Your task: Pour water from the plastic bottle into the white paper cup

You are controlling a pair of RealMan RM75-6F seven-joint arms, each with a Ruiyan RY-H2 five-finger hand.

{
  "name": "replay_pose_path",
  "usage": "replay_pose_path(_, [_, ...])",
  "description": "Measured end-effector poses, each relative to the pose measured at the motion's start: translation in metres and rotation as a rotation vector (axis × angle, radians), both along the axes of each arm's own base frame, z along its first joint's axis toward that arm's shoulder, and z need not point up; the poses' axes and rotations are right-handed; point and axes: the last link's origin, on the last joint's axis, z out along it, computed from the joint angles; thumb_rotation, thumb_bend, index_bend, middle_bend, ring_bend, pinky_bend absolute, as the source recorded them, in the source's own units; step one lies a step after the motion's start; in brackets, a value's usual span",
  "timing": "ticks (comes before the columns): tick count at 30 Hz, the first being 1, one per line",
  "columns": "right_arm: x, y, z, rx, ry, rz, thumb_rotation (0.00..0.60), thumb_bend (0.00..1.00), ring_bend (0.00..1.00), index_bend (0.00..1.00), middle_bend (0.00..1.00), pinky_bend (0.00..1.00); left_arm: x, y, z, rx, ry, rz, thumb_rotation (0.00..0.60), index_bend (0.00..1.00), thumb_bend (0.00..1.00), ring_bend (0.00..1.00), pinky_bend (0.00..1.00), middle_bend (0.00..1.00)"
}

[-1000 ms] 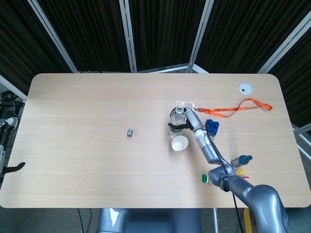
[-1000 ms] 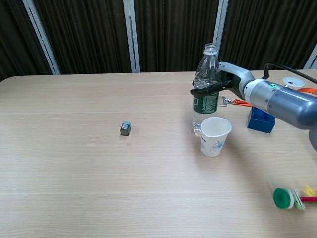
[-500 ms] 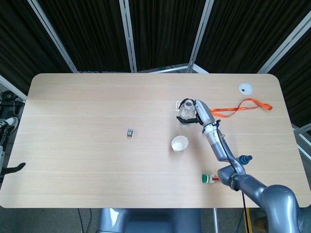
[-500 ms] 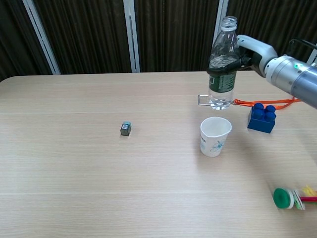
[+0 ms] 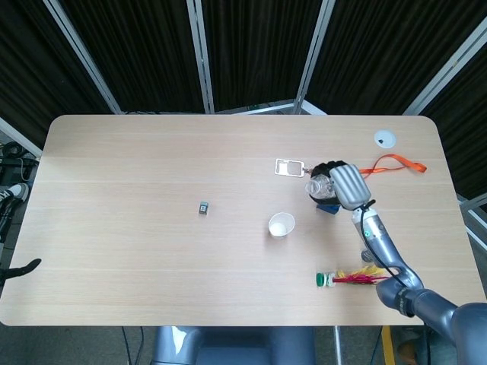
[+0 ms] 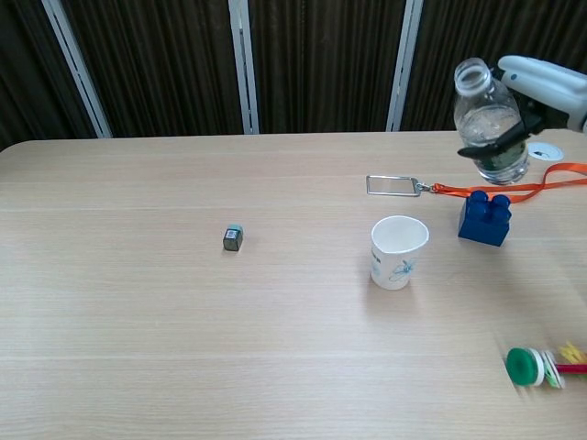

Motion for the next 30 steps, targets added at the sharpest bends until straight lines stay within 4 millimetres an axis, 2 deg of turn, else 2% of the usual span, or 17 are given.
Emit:
replay_pose_path(5, [-0.01, 0.022, -0.01, -0.01, 0.174, 0.046, 0.6, 0.42, 0.49, 0.55, 0.58, 0.44, 0.001, -0.002, 0.002, -0.002, -0.01, -0.006, 0.6, 0.0, 0.02, 0.0, 0.0, 0.0])
replay_pose_path(9, [-0.01, 0.028, -0.021, 0.001, 0.219, 0.064, 0.6, 0.43, 0.49, 0.55, 0.59, 0.45, 0.0, -0.003, 0.003, 0.001, -0.011, -0.004, 0.6, 0.0, 0.02, 0.0, 0.0, 0.0])
replay_pose_path(26, [-0.012, 0.012, -0.028, -0.083, 0.377, 0.028, 0.6, 0.44, 0.5, 0.54, 0.6, 0.46, -0.003, -0.001, 0.002, 0.0, -0.002, 0.015, 0.6, 0.0, 0.02, 0.0, 0.0, 0.0])
replay_pose_path(30, [-0.011, 0.01, -0.032, -0.099, 0.42, 0.025, 0.6, 0.44, 0.51, 0.54, 0.6, 0.49, -0.004, 0.0, 0.001, -0.005, 0.0, 0.018, 0.6, 0.0, 0.02, 0.0, 0.0, 0.0])
